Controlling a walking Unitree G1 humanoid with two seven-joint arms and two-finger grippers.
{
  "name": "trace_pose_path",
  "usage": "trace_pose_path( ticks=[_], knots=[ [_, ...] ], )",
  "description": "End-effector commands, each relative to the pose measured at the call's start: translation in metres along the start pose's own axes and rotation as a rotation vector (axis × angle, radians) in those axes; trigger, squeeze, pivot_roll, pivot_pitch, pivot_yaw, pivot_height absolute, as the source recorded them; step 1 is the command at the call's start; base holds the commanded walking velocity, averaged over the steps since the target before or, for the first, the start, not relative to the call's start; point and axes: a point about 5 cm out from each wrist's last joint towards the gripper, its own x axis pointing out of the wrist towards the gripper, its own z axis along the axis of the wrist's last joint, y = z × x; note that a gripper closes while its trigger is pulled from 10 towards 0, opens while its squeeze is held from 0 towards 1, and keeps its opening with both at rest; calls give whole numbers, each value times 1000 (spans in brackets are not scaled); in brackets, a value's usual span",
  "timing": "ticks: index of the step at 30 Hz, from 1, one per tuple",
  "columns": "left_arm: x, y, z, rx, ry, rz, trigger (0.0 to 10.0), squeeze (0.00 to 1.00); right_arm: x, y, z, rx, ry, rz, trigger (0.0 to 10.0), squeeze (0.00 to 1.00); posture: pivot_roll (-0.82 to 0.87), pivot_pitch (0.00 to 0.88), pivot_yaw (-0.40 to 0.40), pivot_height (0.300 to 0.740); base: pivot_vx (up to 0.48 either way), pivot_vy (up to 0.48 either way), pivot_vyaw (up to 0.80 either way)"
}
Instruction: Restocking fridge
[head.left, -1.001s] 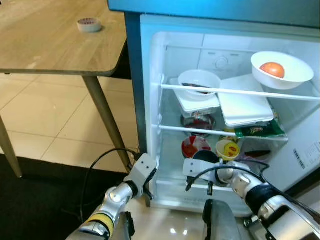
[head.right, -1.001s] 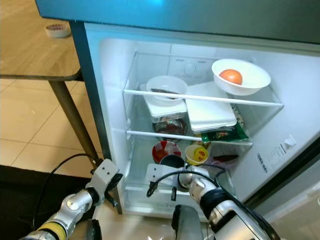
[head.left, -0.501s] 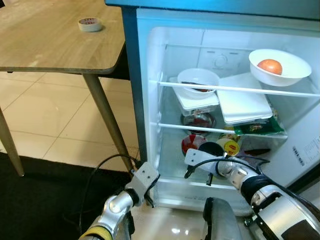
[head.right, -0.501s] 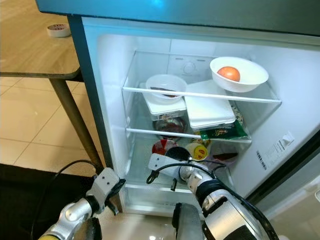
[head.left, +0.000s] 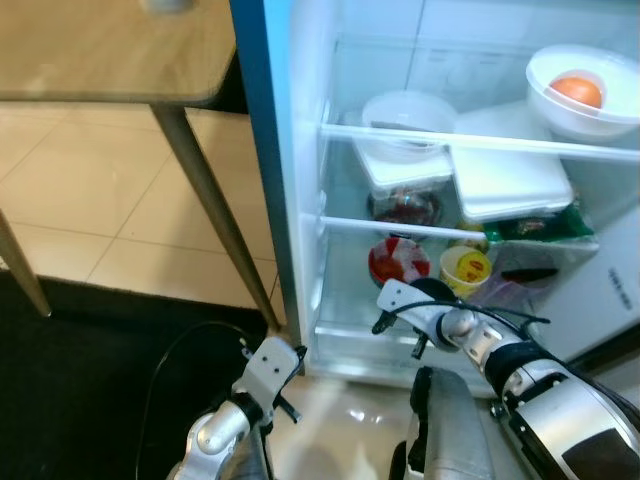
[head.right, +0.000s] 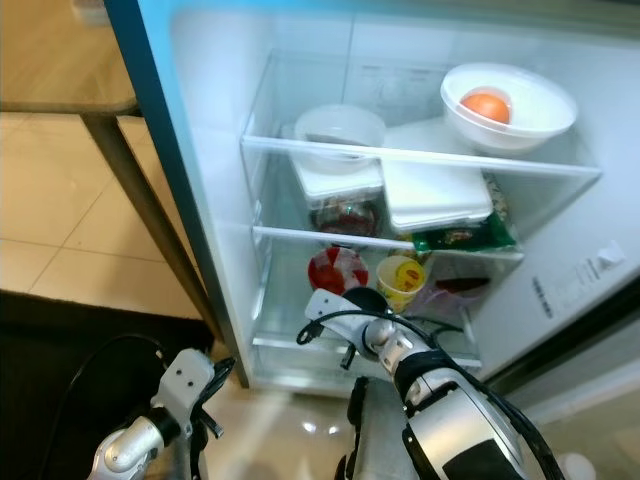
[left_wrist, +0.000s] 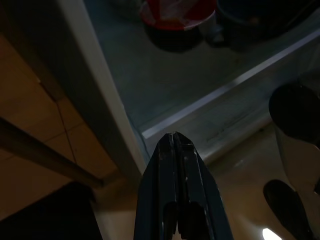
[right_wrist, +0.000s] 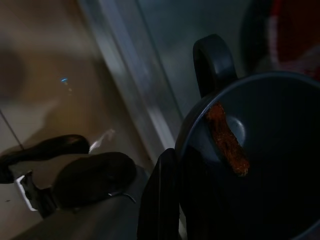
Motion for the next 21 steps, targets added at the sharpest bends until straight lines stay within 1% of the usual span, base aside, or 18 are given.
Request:
trace_pose_path(
  ticks=[1,2,4,5,6,7,9,10,11,12,13,14,17,21],
  knots=[
    [-8,7,6,3,-13,33,10000,0,-1,-3,2,42,-22,-11,10000,0,196,311,-58,485,0,0,0],
    [-8,7,6,3,-13,33,10000,0,-1,-3,2,42,-22,-11,10000,0,196,311,-58,485,0,0,0],
    [-6,13,22,11,-62,51,10000,0,-2,-7,7,60,-41,-24,10000,0,206,334,-54,485,0,0,0],
    [-6,13,22,11,-62,51,10000,0,-2,-7,7,60,-41,-24,10000,0,206,334,-54,485,0,0,0],
    [-5,14,34,25,-95,49,10000,0,-3,-10,10,86,-57,-36,10000,0,210,342,-51,485,0,0,0],
    [-5,14,34,25,-95,49,10000,0,-3,-10,10,86,-57,-36,10000,0,210,342,-51,485,0,0,0],
    [-4,14,43,36,-118,44,10000,0,-4,-13,13,86,-62,-48,10000,0,211,353,-46,485,0,0,0],
    [-4,11,49,44,-126,33,10000,0,-4,-14,14,88,-63,-50,10000,0,212,360,-42,485,0,0,0],
    [-4,11,49,44,-126,33,10000,0,-4,-14,14,88,-63,-50,10000,0,212,360,-42,485,0,0,0],
    [-3,5,55,87,-131,-10,10000,0,-6,-18,15,97,-65,-64,10000,0,212,373,-36,485,0,0,0],
    [-3,5,55,87,-131,-10,10000,0,-6,-18,15,97,-65,-64,10000,0,212,373,-36,485,0,0,0],
    [-1,1,61,93,-143,-27,10000,0,-7,-22,14,94,-58,-93,10000,0,210,377,-36,485,0,0,0],
    [-1,0,63,84,-145,-26,10000,0,-8,-23,13,87,-54,-102,10000,0,207,382,-38,485,0,0,0],
    [-1,-1,74,56,-158,-14,10000,0,-10,-30,15,88,-61,-132,10000,0,211,404,-47,485,0,0,0]
  ],
)
